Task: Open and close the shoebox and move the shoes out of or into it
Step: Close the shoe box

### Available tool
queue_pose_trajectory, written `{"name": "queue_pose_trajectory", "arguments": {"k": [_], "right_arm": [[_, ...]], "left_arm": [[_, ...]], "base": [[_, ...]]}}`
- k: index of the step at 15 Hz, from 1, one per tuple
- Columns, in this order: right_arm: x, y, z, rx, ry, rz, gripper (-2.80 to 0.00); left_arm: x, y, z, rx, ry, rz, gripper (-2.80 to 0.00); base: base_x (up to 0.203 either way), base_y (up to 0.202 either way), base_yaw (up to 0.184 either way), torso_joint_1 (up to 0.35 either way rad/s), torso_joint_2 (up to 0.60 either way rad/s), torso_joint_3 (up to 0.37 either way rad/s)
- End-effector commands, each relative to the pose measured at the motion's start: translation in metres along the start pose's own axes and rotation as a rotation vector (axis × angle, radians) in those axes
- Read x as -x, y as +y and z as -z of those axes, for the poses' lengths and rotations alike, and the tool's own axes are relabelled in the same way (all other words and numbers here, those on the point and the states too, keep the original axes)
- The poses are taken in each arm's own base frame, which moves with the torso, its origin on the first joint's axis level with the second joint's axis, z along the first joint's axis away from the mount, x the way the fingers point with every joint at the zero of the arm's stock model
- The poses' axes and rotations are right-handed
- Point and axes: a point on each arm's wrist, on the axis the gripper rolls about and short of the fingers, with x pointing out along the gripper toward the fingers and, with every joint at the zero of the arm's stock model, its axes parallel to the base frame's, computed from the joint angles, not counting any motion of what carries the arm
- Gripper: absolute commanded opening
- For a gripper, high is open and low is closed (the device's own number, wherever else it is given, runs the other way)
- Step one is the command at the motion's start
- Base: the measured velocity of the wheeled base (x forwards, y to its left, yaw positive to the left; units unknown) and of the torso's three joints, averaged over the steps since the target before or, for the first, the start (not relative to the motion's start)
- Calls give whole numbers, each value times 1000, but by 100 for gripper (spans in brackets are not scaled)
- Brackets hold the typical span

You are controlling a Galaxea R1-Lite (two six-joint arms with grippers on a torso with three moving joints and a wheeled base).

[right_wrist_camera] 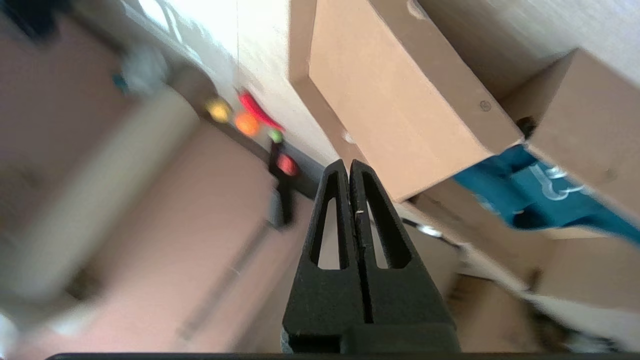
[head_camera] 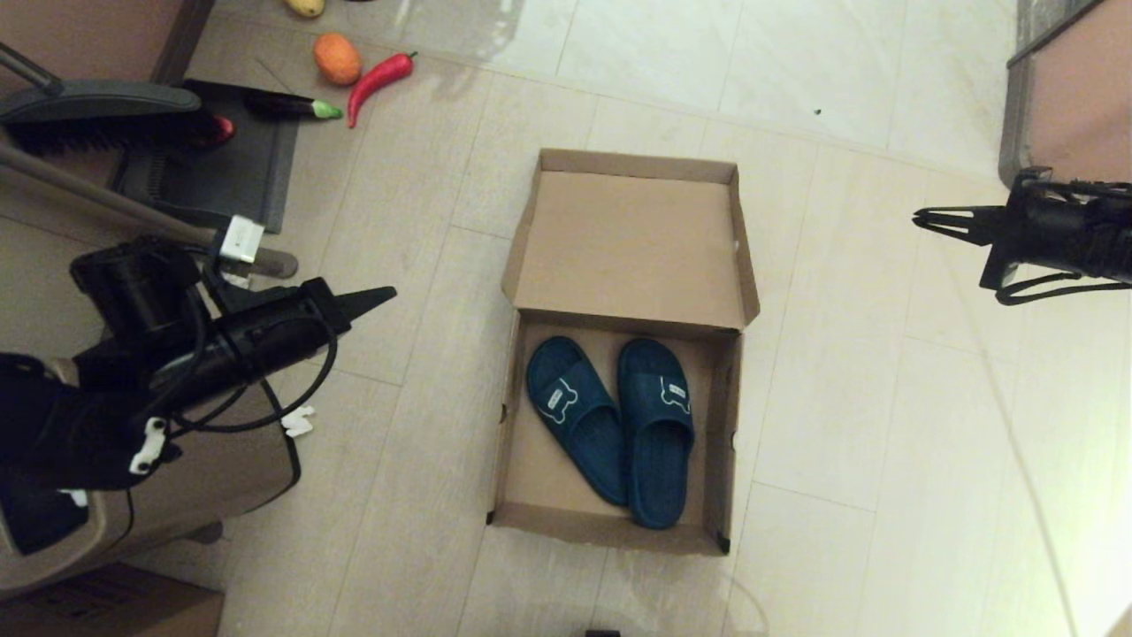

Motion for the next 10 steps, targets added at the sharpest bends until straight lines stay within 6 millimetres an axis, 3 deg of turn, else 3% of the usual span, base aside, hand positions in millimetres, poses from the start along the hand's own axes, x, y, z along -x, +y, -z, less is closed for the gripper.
{"name": "queue_pose_trajectory", "arguments": {"k": [1, 3, 6, 8, 10], "right_arm": [[-12, -11, 7, 50, 73, 13, -280], [-26, -22, 9, 232, 149, 10, -280], [-59, -48, 19, 476, 203, 85, -280], [-75, -68, 27, 693, 170, 206, -280], [-100, -82, 23, 761, 132, 268, -280]], "left_arm": [[-28, 16, -1, 24, 9, 2, -280], [-52, 26, -13, 15, -12, 12, -280], [-91, 46, -9, 31, 14, 18, -280], [-98, 49, -9, 42, 29, 12, -280], [-109, 56, -8, 36, 23, 18, -280]], "base": [[0, 0, 0, 0, 0, 0], [0, 0, 0, 0, 0, 0], [0, 0, 0, 0, 0, 0], [0, 0, 0, 0, 0, 0], [0, 0, 0, 0, 0, 0]]}}
